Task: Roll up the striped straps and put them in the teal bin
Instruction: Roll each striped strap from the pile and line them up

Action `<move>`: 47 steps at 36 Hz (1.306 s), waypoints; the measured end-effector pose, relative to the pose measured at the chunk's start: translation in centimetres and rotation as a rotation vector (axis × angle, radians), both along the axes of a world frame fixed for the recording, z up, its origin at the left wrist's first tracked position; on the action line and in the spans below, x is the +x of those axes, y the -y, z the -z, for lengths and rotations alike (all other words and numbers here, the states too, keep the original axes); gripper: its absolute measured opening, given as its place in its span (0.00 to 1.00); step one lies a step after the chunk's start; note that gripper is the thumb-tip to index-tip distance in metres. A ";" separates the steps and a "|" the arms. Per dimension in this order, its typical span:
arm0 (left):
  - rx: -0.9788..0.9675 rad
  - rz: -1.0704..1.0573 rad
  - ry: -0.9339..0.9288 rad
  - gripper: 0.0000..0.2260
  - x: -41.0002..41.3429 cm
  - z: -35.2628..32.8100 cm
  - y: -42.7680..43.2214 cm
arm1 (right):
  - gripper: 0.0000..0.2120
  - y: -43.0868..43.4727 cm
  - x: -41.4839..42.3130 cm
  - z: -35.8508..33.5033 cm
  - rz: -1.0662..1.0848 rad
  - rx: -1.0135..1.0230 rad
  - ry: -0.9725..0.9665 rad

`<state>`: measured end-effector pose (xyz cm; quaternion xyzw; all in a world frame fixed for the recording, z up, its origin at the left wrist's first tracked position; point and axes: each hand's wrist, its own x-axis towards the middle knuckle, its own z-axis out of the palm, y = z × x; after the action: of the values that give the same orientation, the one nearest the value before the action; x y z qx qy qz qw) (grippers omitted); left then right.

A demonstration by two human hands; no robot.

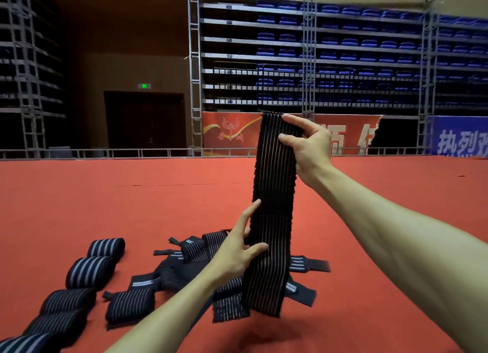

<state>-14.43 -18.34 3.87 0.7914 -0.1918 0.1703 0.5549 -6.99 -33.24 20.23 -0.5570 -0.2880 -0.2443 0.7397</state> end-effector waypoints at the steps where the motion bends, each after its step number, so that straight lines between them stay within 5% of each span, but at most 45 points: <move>1: -0.017 -0.001 -0.006 0.39 0.0 0.2 -0.1 | 0.19 0.1 0.1 0.0 0.004 0.008 0.000; 47: 0.364 -0.086 -0.115 0.43 1.4 8.6 -3.1 | 0.24 -0.2 3.1 2.0 0.057 0.016 -0.031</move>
<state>-13.04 -15.21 -4.73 0.8945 -0.1536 0.1108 0.4050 -3.89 -32.99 18.25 -0.5629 -0.2584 -0.2589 0.7412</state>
